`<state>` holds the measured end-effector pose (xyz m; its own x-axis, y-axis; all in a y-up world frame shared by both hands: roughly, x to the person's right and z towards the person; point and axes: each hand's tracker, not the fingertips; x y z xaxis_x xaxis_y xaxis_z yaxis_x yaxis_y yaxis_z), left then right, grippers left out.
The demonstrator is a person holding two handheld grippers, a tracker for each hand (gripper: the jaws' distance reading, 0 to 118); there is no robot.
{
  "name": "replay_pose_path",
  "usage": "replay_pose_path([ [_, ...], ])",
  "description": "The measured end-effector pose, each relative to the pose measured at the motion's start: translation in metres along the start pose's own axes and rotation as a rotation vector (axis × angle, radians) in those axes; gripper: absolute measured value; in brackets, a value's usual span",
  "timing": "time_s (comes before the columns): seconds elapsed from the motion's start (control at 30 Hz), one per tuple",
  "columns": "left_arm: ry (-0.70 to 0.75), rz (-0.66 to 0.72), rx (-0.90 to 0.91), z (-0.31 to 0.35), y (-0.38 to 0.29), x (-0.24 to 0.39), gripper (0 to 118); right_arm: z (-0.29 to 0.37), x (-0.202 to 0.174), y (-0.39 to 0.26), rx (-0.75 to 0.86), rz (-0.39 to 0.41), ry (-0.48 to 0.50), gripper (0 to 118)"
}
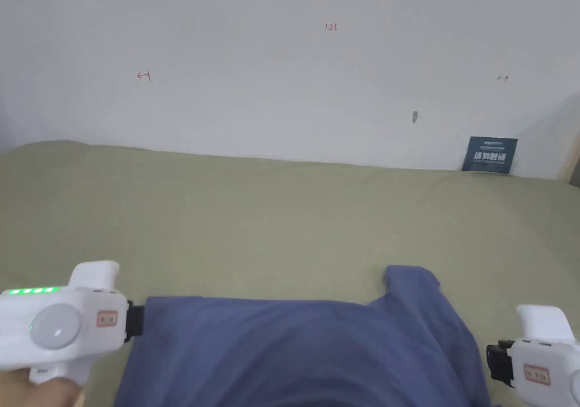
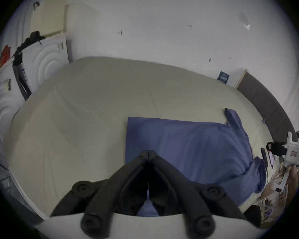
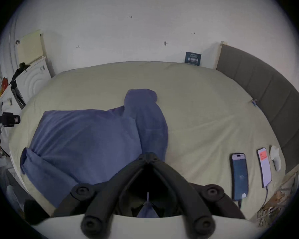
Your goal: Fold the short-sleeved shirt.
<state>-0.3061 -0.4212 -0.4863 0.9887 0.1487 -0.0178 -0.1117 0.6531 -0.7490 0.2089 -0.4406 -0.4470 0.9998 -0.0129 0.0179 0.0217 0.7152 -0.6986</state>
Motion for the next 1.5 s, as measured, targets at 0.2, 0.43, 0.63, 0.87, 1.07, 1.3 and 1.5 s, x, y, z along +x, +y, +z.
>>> replay_pose_path([
  [0.2,-0.002,0.027,-0.216,-0.111,0.043,-0.024,89,-0.045,0.018,0.045,-0.021,-0.046,-0.004,0],
  [0.43,0.077,0.035,-0.218,-0.145,0.034,-0.023,67,-0.118,0.059,0.087,-0.151,-0.075,-0.014,73],
  [0.63,0.037,-0.062,-0.137,-0.117,0.025,-0.013,4,-0.183,0.056,0.102,-0.333,-0.039,0.002,110],
  [0.87,0.028,-0.082,-0.158,-0.115,0.032,-0.011,4,-0.192,0.023,0.097,-0.385,0.022,-0.087,0],
  [1.07,-0.007,-0.070,-0.129,-0.095,0.039,-0.010,4,-0.143,0.030,0.107,-0.235,0.012,-0.037,0],
  [1.3,-0.092,-0.134,0.025,-0.017,0.035,-0.010,4,-0.035,0.036,0.101,-0.066,0.117,0.068,0],
  [1.5,-0.124,-0.137,0.109,0.056,-0.005,-0.025,4,0.062,0.035,0.052,0.032,0.119,0.117,0],
])
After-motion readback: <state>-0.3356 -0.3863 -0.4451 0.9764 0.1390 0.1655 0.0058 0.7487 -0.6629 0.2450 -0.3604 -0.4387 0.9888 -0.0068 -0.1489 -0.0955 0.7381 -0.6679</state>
